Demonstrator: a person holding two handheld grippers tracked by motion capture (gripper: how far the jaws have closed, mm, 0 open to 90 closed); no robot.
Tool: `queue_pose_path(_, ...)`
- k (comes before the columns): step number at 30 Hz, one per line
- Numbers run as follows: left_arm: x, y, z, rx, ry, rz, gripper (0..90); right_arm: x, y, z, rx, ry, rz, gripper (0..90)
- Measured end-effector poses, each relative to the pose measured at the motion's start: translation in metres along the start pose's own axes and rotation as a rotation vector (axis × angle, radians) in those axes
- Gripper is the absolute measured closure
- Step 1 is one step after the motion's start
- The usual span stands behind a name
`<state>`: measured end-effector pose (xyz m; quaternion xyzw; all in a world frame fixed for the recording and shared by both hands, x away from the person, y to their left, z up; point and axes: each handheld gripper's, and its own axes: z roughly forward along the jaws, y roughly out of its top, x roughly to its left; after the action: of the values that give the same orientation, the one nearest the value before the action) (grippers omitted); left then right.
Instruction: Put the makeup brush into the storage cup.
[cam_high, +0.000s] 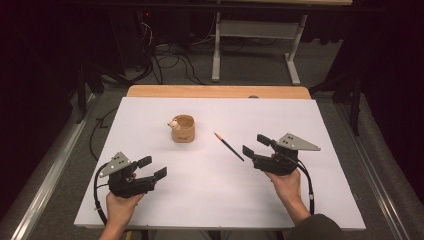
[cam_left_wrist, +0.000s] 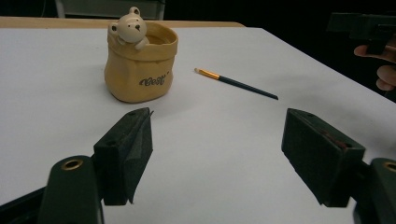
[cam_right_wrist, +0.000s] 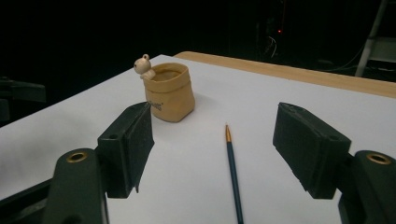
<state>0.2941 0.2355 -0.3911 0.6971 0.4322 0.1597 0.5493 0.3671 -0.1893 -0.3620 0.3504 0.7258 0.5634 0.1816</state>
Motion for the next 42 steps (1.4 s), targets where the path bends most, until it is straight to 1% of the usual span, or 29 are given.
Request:
queue_pose_path(4, 0.000, 0.000, 0.001, 0.004, -0.002, 0.002, 25.0, 0.001, 0.003, 0.003, -0.011, 0.018, 0.000, 31.9)
queue_pose_path(6, 0.000, 0.000, 0.001, 0.003, -0.002, 0.003, 25.1, 0.001, 0.004, 0.005, -0.003, 0.022, 0.006, 32.0)
queue_pose_path(10, 0.001, 0.000, 0.000, 0.002, -0.001, -0.001, 25.0, 0.000, 0.005, 0.012, 0.030, 0.018, 0.017, 31.7)
queue_pose_path(13, 0.000, 0.000, 0.000, 0.000, -0.001, 0.002, 25.1, 0.000, 0.007, 0.016, 0.046, 0.015, 0.012, 29.5)
queue_pose_path(15, 0.000, 0.001, 0.000, 0.000, -0.002, 0.003, 25.1, 0.002, 0.009, 0.018, 0.055, 0.009, -0.002, 29.1)
queue_pose_path(16, 0.000, 0.001, 0.001, 0.002, -0.003, 0.003, 25.0, 0.003, 0.010, 0.019, 0.060, 0.003, -0.025, 29.1)
queue_pose_path(18, 0.000, 0.000, 0.001, 0.005, -0.003, 0.006, 25.0, 0.006, 0.012, 0.023, 0.081, -0.005, -0.051, 28.6)
queue_pose_path(23, 0.000, 0.000, 0.000, 0.001, -0.002, 0.002, 25.1, 0.005, 0.015, 0.031, 0.117, -0.014, -0.073, 28.0)
queue_pose_path(26, 0.000, 0.000, 0.000, 0.001, -0.002, 0.003, 25.1, 0.007, 0.016, 0.034, 0.129, -0.019, -0.080, 27.7)
queue_pose_path(27, 0.000, 0.000, 0.000, 0.000, -0.002, 0.005, 25.0, 0.007, 0.017, 0.035, 0.133, -0.021, -0.091, 27.7)
queue_pose_path(31, -0.001, 0.000, 0.001, 0.007, -0.005, 0.007, 25.1, 0.007, 0.019, 0.037, 0.139, -0.021, -0.091, 27.7)
queue_pose_path(33, 0.000, 0.000, 0.001, 0.004, -0.004, 0.006, 25.1, 0.006, 0.019, 0.039, 0.142, -0.022, -0.092, 27.7)
queue_pose_path(36, 0.000, 0.000, 0.000, 0.003, -0.002, 0.002, 25.1, 0.005, 0.021, 0.040, 0.149, -0.028, -0.081, 27.7)
queue_pose_path(42, 0.000, 0.001, 0.001, 0.006, -0.005, 0.006, 25.2, 0.003, 0.022, 0.043, 0.162, -0.034, -0.082, 28.0)
